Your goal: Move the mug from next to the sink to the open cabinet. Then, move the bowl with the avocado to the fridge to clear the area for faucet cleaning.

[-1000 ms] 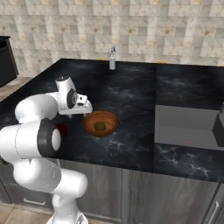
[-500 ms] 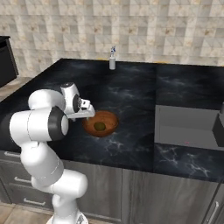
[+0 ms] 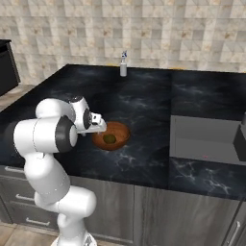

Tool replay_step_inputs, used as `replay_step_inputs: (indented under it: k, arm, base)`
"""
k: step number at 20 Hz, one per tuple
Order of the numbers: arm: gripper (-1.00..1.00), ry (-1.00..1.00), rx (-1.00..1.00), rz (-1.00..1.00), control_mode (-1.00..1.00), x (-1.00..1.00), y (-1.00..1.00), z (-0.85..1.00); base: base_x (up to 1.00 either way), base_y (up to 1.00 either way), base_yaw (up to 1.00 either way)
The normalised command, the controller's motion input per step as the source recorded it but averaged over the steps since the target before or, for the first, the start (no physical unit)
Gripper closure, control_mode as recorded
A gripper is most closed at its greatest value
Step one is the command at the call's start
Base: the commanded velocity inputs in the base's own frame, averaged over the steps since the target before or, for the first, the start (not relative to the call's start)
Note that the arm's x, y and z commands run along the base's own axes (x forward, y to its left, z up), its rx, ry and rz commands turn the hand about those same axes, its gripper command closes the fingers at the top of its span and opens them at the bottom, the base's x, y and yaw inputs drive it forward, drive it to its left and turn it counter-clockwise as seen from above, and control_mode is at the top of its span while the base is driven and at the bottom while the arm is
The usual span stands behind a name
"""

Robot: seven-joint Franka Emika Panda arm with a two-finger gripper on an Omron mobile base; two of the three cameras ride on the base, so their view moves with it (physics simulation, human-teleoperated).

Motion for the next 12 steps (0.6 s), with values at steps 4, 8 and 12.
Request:
replay_step_inputs:
  k: [4, 8, 12]
  arm:
    - [-1.0, 0.0, 0.0, 0.0, -1.0, 0.01, 0.0, -0.27]
    - [1.0, 0.0, 0.0, 0.0, -1.0, 0.0, 0.0, -0.06]
    - [1.0, 0.0, 0.0, 0.0, -1.0, 0.0, 0.0, 0.0]
  base:
    - [0.0, 0.0, 0.0]
    - [0.0, 0.0, 0.0]
    - [0.0, 0.0, 0.0]
